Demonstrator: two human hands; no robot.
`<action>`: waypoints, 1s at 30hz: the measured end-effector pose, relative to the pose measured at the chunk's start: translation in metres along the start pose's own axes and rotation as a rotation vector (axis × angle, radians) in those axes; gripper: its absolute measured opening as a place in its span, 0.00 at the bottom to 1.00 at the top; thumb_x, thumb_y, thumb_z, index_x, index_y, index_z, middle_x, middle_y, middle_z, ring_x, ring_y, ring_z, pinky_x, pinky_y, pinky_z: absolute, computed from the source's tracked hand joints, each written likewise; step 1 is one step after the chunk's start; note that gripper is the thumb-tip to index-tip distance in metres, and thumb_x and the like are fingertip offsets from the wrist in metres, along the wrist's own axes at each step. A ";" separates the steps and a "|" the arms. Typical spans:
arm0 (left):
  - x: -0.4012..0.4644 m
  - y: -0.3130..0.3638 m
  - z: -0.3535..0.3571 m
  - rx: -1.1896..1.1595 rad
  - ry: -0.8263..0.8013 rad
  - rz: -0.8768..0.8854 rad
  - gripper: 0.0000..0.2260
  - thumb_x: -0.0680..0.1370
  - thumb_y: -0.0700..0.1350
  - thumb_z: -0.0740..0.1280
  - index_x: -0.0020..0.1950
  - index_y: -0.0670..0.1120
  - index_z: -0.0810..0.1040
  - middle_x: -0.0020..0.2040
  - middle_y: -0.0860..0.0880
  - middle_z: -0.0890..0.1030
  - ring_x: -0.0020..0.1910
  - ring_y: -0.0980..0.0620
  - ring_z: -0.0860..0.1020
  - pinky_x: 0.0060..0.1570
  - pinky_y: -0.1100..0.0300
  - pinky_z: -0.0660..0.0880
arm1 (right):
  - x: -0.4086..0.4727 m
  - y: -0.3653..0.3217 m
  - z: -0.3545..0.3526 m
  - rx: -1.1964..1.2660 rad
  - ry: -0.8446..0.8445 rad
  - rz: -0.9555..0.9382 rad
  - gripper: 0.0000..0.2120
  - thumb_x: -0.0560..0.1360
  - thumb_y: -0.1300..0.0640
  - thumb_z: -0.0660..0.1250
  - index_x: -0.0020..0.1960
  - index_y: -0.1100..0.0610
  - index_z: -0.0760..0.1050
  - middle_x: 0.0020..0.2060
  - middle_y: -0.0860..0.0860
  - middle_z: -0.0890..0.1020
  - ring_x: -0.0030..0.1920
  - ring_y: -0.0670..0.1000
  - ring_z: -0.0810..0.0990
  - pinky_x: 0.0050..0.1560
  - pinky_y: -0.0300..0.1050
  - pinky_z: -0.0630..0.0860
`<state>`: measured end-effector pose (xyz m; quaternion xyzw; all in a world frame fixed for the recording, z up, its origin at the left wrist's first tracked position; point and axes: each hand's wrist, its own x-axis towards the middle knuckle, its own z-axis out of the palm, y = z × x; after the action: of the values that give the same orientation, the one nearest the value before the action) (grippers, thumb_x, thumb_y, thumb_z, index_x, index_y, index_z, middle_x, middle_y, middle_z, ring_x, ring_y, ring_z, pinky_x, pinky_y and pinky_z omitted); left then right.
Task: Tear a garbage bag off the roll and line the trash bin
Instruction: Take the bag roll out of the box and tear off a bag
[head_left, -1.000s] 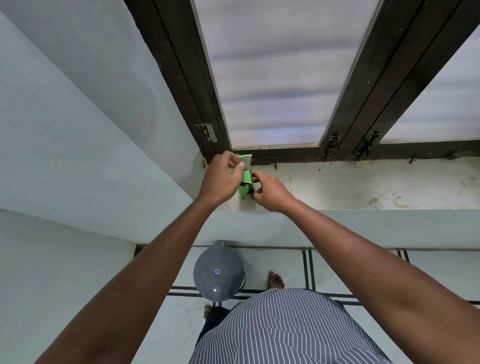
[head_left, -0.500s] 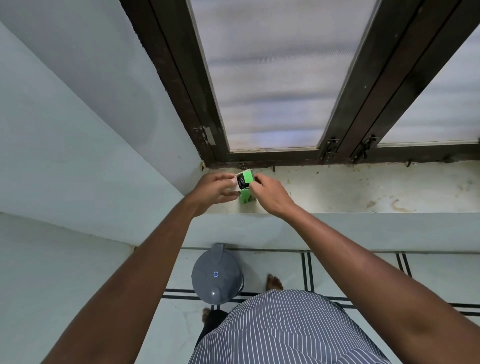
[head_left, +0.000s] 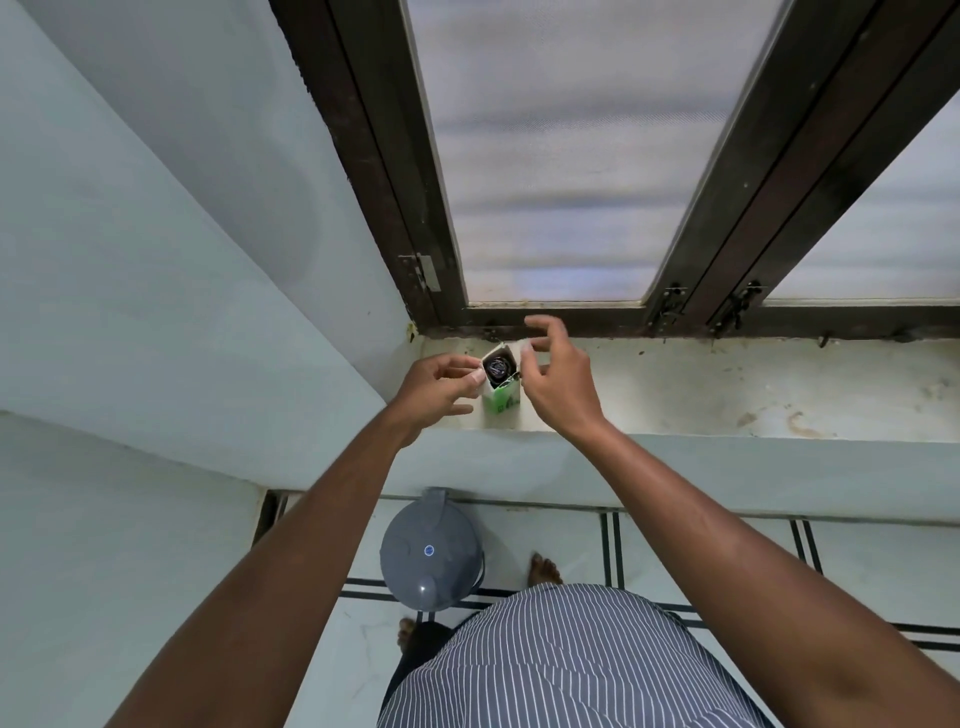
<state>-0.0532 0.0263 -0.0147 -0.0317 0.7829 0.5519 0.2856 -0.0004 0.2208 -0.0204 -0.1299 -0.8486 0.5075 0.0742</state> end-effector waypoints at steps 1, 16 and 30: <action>-0.001 -0.001 0.001 0.038 0.016 0.020 0.12 0.82 0.47 0.75 0.64 0.47 0.85 0.61 0.46 0.85 0.59 0.48 0.85 0.53 0.54 0.85 | -0.002 0.004 0.000 -0.008 0.002 -0.008 0.13 0.88 0.57 0.67 0.70 0.54 0.82 0.56 0.50 0.87 0.46 0.50 0.88 0.53 0.56 0.86; -0.018 0.010 -0.006 0.462 0.192 0.207 0.16 0.77 0.56 0.78 0.60 0.50 0.83 0.56 0.53 0.85 0.54 0.54 0.82 0.52 0.59 0.79 | -0.027 0.024 0.008 -0.159 -0.181 -0.103 0.30 0.79 0.53 0.78 0.80 0.49 0.76 0.69 0.49 0.85 0.64 0.52 0.84 0.66 0.50 0.81; -0.005 0.060 0.007 1.192 0.120 0.348 0.21 0.71 0.64 0.80 0.58 0.54 0.89 0.67 0.54 0.79 0.65 0.49 0.74 0.59 0.47 0.75 | -0.026 0.011 0.017 -0.294 -0.238 -0.142 0.34 0.82 0.51 0.76 0.86 0.49 0.69 0.72 0.50 0.84 0.68 0.54 0.81 0.66 0.49 0.80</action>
<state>-0.0680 0.0540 0.0371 0.2305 0.9646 0.0557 0.1156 0.0219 0.2036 -0.0381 -0.0183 -0.9234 0.3833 -0.0107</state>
